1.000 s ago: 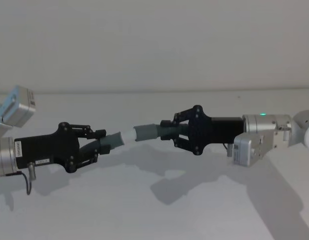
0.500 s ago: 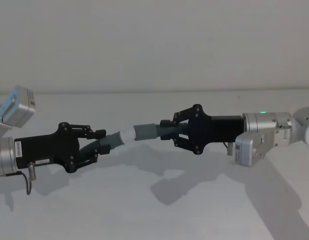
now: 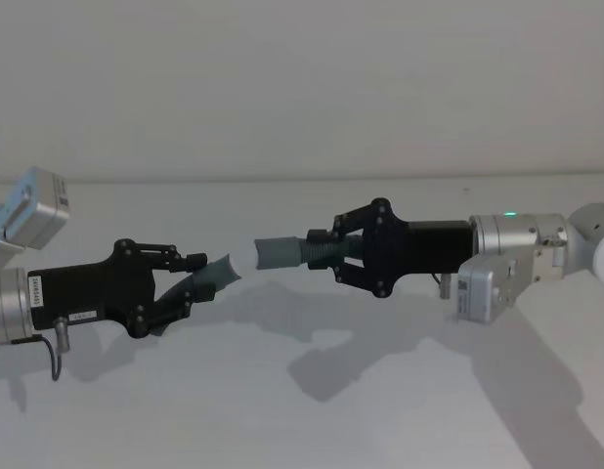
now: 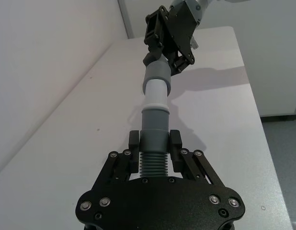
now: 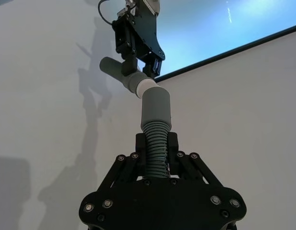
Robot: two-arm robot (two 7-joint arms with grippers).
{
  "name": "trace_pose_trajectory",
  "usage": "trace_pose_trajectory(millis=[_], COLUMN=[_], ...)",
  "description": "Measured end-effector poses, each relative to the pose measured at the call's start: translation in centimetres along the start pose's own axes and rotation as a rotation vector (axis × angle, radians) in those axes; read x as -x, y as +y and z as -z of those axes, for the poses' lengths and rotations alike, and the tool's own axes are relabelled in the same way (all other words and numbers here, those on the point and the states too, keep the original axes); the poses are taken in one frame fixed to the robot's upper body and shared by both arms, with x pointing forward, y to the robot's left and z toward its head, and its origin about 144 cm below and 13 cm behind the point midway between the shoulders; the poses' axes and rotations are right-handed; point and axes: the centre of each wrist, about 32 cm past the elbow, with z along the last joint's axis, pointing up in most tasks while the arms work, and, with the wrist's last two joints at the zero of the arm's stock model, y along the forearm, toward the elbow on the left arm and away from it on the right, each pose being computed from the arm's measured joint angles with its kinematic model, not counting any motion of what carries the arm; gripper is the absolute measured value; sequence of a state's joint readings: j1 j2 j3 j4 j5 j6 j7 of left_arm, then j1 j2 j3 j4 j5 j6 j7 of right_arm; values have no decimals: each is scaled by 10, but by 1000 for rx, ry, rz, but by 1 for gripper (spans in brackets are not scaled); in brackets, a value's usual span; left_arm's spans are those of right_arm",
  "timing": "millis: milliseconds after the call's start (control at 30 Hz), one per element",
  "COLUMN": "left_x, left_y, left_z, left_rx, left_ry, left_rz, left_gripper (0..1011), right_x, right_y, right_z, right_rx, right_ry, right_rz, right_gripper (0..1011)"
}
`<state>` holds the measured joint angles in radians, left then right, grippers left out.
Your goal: Use both hands to pick up one end of the pipe from the table, align the ends, and insert them.
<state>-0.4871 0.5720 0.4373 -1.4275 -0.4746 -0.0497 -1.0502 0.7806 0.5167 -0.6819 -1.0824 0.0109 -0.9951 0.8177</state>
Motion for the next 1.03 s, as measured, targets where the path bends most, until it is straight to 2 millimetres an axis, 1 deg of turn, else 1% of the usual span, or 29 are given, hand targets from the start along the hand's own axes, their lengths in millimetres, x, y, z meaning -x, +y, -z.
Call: trace_pose_trajectory(millis=[1033], left_x=[0], left_y=[0], left_z=[0], left_rx=[0], left_ry=[0], left_rz=[0], left_gripper=[341], right_x=[-4], right_y=[0], right_z=[-2], right_rx=[1], right_ry=[-5], right_rz=[0], right_gripper=[227])
